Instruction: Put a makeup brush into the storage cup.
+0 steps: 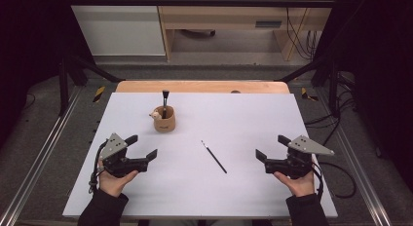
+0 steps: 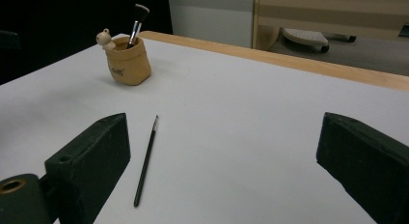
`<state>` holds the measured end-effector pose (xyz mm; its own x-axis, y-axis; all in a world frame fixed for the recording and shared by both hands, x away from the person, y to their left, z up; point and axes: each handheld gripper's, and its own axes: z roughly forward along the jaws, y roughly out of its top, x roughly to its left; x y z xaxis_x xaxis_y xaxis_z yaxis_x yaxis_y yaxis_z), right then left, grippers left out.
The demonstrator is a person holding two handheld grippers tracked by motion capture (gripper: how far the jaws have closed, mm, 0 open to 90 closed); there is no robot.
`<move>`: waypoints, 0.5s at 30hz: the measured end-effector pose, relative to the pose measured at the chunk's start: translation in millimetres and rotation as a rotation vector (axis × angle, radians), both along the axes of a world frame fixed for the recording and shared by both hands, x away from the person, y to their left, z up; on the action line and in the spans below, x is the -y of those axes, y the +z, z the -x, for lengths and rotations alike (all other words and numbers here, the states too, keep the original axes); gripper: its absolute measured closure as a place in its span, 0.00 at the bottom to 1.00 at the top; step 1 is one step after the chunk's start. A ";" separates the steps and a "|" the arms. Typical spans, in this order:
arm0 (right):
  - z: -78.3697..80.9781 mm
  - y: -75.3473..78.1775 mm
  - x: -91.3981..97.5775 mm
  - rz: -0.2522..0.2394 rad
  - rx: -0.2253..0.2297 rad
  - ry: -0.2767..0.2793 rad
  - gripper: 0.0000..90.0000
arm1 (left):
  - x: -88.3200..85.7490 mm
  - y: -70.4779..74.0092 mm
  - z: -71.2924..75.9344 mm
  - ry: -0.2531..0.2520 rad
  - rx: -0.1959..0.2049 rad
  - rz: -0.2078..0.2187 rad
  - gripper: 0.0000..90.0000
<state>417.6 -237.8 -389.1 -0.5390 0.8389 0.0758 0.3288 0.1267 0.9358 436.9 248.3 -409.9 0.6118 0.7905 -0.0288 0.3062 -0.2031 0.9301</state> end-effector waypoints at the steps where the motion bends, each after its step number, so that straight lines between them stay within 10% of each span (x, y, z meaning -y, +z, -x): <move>1: 0.3 0.2 0.1 -0.007 -0.002 0.000 0.06 | 0.2 -0.6 -0.2 0.002 -0.002 -0.001 0.11; 15: -2.3 0.1 -7.4 0.008 -0.012 0.007 0.07 | -3.9 -6.1 0.7 0.009 -0.009 -0.007 0.11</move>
<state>419.9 -230.4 -389.0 -0.5442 0.8355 0.0758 0.3389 0.1363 0.9309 436.2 252.3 -416.0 0.6041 0.7964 -0.0288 0.3165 -0.2066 0.9258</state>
